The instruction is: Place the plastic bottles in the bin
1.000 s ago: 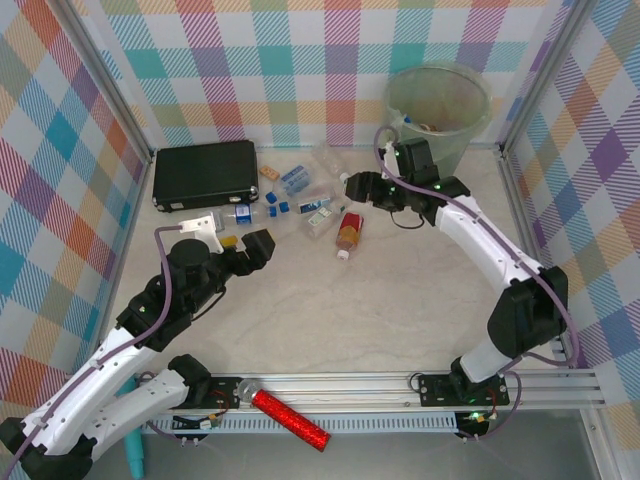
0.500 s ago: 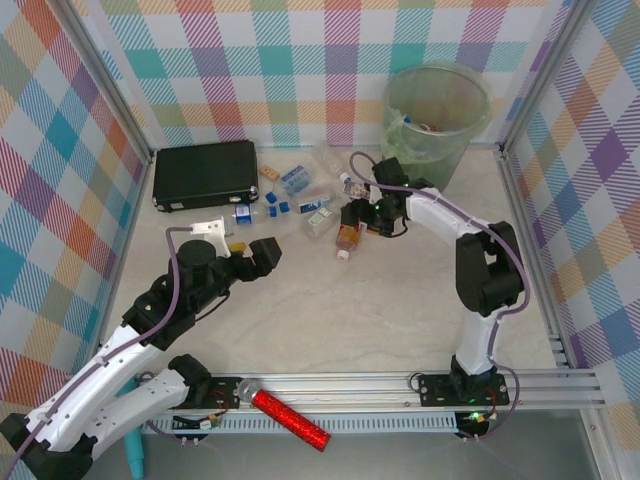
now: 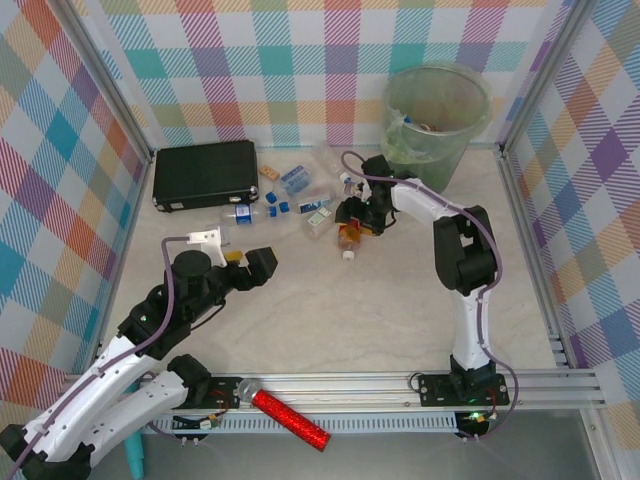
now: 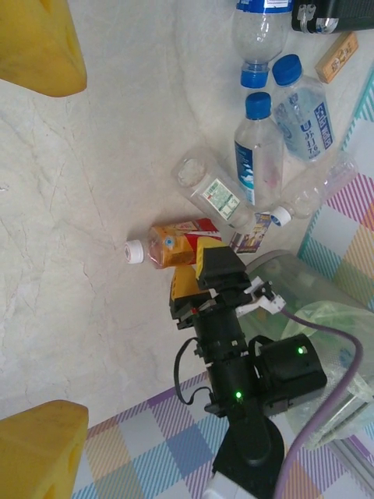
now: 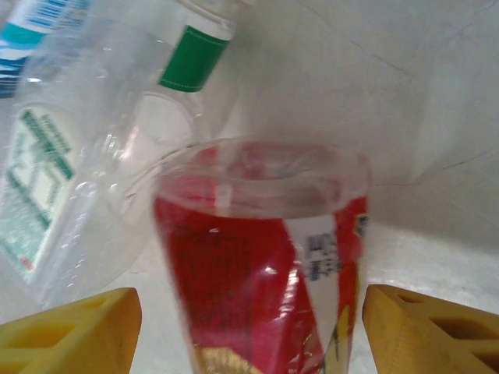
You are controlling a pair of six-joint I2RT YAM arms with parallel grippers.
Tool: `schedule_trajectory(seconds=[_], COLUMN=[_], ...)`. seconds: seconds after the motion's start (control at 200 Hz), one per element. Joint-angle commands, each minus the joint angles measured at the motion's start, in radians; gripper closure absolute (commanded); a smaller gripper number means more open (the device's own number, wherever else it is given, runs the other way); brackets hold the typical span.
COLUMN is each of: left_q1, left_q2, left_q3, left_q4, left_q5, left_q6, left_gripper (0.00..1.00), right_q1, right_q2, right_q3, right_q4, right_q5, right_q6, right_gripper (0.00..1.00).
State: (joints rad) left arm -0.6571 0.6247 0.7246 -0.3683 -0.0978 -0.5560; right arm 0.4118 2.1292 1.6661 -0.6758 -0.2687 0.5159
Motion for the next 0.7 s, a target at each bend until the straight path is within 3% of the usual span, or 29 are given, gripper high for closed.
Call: schedule_trajectory(seconds=[0.0,0.37,0.45,0.535,0.695], left_q1=[-0.007,-0.008,-0.007,-0.007,-0.007], left_q2=[-0.022,-0.029,-0.029,-0.025,-0.022], left_q3=[-0.008,-0.002,0.002,0.008,0.02], left_q4=[-0.019,-0.03,-0.032,-0.036,-0.049], left_q5=[-0.013,-0.016,-0.015,-0.014,-0.016], left_q6=[0.023,0.027,0.027,0.027,0.021], left_gripper=[0.01,0.01,0.0,0.0,0.0], right_q1=[-0.001,0.01,0.012,0.013,0.025], right_q2=[0.034,0.111,0.112,0.095,0.003], right_q3=[0.047,0.12,0.12,0.112,0.067], right_q4=[-0.052,-0.1,-0.097,-0.088,-0.059], right_q5=[0.002,0.029,0.025,0.02,0.038], right_q6=[0.013,-0.043,-0.049,-0.054,-0.059], right_gripper=[0.25,0.27,0.32,0.38,0.4])
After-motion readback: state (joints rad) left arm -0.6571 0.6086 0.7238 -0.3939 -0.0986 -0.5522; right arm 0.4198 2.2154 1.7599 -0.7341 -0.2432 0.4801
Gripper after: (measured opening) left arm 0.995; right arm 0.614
